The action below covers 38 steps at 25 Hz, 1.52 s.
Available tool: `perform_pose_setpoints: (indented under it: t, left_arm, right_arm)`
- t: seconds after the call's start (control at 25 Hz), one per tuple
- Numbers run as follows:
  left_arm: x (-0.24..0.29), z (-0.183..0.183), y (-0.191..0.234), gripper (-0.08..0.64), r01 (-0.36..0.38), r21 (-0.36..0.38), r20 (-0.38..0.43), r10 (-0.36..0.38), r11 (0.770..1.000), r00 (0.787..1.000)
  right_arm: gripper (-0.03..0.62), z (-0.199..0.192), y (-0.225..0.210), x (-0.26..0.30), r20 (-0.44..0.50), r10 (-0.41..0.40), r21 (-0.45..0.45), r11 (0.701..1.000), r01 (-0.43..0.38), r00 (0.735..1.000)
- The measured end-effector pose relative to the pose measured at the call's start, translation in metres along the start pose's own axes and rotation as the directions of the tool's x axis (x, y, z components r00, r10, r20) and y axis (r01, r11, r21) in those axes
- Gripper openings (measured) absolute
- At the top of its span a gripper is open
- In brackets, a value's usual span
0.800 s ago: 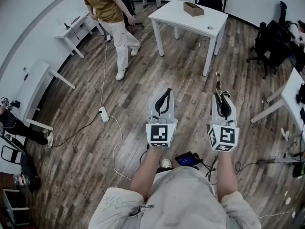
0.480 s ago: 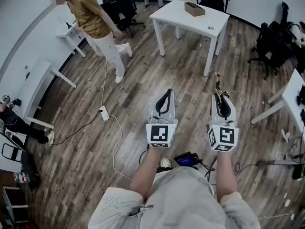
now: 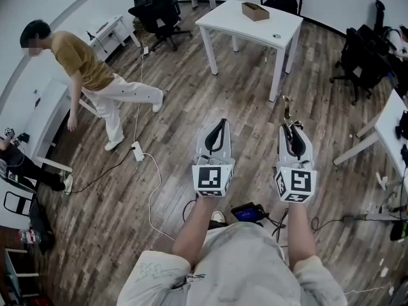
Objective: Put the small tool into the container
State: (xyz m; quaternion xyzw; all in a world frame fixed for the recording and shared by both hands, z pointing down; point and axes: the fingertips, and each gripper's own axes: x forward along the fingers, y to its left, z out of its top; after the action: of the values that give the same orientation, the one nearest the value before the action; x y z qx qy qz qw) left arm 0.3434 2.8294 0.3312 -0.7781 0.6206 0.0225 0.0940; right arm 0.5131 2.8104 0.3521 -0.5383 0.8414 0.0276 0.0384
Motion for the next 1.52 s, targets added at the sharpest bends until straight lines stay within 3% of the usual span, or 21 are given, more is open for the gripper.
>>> perform_pose_setpoints:
  t: [0.2, 0.32, 0.56, 0.72, 0.92, 1.08, 1.36, 1.52]
  left_arm:
    - [0.038, -0.004, -0.084, 0.011, -0.010, 0.005, -0.006, 0.010, 1.000, 1.000]
    - [0.063, -0.006, -0.112, 0.011, -0.009, 0.023, 0.001, 0.009, 1.000, 1.000]
    - [0.100, -0.021, -0.118, 0.011, -0.006, 0.037, 0.020, 0.006, 0.999, 1.000]
    - [0.148, -0.036, -0.100, 0.011, 0.007, 0.033, 0.021, -0.008, 0.999, 1.000]
    - [0.208, -0.063, -0.034, 0.011, 0.018, 0.020, 0.030, -0.018, 1.000, 0.999]
    - [0.278, -0.084, 0.041, 0.011, 0.026, 0.019, 0.027, -0.026, 0.999, 0.999]
    - [0.414, -0.109, 0.214, 0.011, 0.036, -0.002, 0.039, -0.036, 0.999, 0.999]
    - [0.499, -0.113, 0.338, 0.011, 0.047, -0.005, 0.048, -0.047, 0.999, 0.998]
  right_arm:
    - [0.089, -0.004, -0.091, -0.018, -0.001, 0.016, 0.000, 1.000, -0.016, 1.000]
    - [0.089, -0.008, -0.130, -0.012, 0.002, 0.013, 0.004, 1.000, -0.013, 1.000]
    - [0.089, -0.027, -0.157, 0.016, -0.002, 0.007, -0.004, 1.000, -0.007, 1.000]
    - [0.089, -0.038, -0.169, 0.065, -0.010, -0.001, -0.010, 1.000, 0.001, 1.000]
    - [0.089, -0.055, -0.151, 0.154, -0.016, -0.010, -0.029, 1.000, 0.010, 1.000]
    - [0.089, -0.064, -0.133, 0.256, -0.024, -0.018, -0.037, 0.999, 0.017, 1.000]
    - [0.089, -0.065, -0.075, 0.469, -0.026, -0.026, -0.053, 0.998, 0.024, 0.999]
    - [0.089, -0.054, -0.027, 0.610, -0.029, -0.039, -0.063, 0.997, 0.037, 0.999]
